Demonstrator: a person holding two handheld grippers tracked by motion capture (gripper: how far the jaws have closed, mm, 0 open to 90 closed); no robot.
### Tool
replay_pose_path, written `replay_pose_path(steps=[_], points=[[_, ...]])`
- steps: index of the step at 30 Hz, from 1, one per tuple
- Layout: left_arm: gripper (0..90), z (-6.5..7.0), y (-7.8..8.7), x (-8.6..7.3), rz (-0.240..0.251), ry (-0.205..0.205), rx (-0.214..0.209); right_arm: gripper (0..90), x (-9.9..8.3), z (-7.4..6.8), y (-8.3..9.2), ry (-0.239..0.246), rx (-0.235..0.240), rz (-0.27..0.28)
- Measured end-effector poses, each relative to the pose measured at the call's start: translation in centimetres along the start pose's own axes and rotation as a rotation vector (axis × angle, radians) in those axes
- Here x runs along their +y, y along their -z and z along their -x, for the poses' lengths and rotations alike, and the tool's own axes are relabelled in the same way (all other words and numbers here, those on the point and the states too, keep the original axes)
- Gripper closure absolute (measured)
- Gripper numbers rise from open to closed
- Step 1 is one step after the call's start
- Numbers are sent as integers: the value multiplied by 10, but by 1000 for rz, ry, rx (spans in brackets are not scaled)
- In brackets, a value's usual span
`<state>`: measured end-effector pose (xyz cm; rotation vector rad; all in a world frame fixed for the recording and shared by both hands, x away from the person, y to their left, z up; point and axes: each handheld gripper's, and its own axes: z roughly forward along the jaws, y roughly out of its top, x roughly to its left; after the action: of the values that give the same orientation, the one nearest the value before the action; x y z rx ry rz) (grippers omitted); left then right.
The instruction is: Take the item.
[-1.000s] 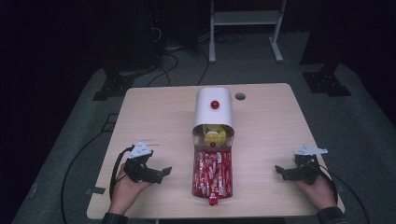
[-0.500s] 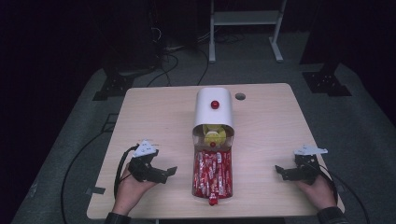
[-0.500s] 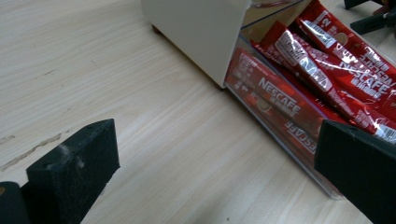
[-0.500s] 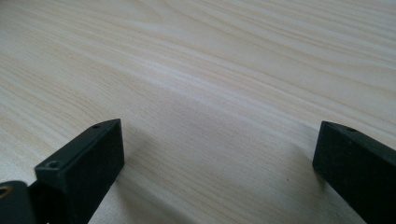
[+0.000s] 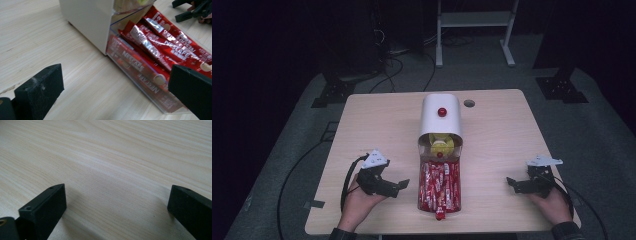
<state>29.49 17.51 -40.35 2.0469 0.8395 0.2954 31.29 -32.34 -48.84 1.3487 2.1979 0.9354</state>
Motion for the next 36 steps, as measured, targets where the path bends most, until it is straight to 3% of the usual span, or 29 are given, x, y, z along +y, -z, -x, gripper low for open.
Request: replay_pose_path(steps=[26,36], points=[[0,32,-22,16,-12,-31,-52,13,0,0,0,0,1,0],[58,42,-31,19,-20,-53,-62,13,0,0,0,1,2,-1]])
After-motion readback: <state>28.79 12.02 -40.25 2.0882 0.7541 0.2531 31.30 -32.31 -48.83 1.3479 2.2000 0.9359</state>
